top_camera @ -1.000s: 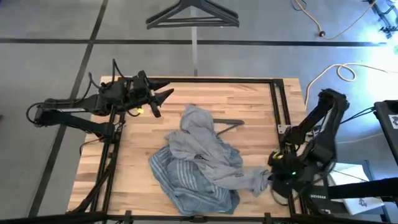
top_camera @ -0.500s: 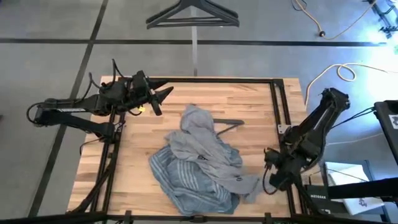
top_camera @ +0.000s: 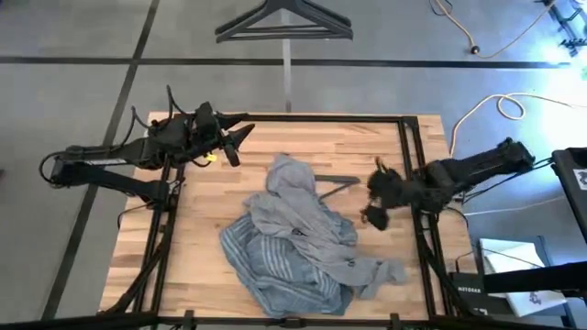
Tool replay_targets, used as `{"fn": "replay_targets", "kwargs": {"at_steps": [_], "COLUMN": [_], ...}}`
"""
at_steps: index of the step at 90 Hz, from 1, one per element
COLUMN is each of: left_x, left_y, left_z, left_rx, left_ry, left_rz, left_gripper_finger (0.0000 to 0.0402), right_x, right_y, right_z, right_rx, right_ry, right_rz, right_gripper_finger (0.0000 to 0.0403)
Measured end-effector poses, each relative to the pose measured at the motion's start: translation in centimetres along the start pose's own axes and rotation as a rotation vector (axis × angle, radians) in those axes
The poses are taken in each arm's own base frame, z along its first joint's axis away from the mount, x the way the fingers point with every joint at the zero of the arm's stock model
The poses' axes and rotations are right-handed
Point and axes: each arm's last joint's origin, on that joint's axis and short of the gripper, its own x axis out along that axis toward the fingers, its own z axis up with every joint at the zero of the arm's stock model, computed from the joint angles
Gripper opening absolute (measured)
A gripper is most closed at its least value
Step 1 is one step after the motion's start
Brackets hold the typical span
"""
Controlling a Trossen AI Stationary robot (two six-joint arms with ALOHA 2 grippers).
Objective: Unhang clothes
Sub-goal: Hang the hanger
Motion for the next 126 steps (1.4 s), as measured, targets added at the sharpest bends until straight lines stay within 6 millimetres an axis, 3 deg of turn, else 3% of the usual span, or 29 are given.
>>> {"fn": "replay_targets", "kwargs": {"at_steps": [13,21,40,54,68,79,100,126], "left_x": [0.0,0.0,0.0,0.1,0.1,0.2,0.3,0.4], "left_y": [0.0,0.0,0.0,-0.1,-0.3,-0.7,-1.1,-1.1], "left_z": [0.0,0.0,-0.1,-0.6,-0.9,-1.2,-1.5,-1.5], "left_rx": [-0.007,-0.027,-0.041,-0.053,-0.112,-0.122,-0.120,-0.121], "left_ry": [0.000,0.003,0.007,0.049,0.074,0.096,0.105,0.105], "left_rz": [-0.003,-0.004,-0.003,0.002,-0.005,-0.017,-0.027,-0.026], "left_gripper_finger": [0.0164,0.0164,0.0164,0.0164,0.0164,0.0164,0.0164,0.0164], "right_x": [6.3,9.3,14.6,17.7,19.3,20.1,20.6,19.5], "right_y": [-5.4,-7.9,-10.3,-11.2,-11.4,-11.4,-11.5,-11.3], "right_z": [0.7,1.7,4.8,4.8,5.3,5.5,5.3,5.4], "right_rx": [-0.013,-0.027,-0.144,-0.264,-0.299,-0.319,-0.317,-0.316], "right_ry": [0.198,0.255,0.183,0.187,0.193,0.213,0.236,0.237], "right_rz": [-0.236,-0.175,-0.054,-0.022,-0.024,0.008,0.000,-0.018], "right_gripper_finger": [0.0326,0.0326,0.0326,0.0326,0.0321,0.0293,0.0186,0.0057]}}
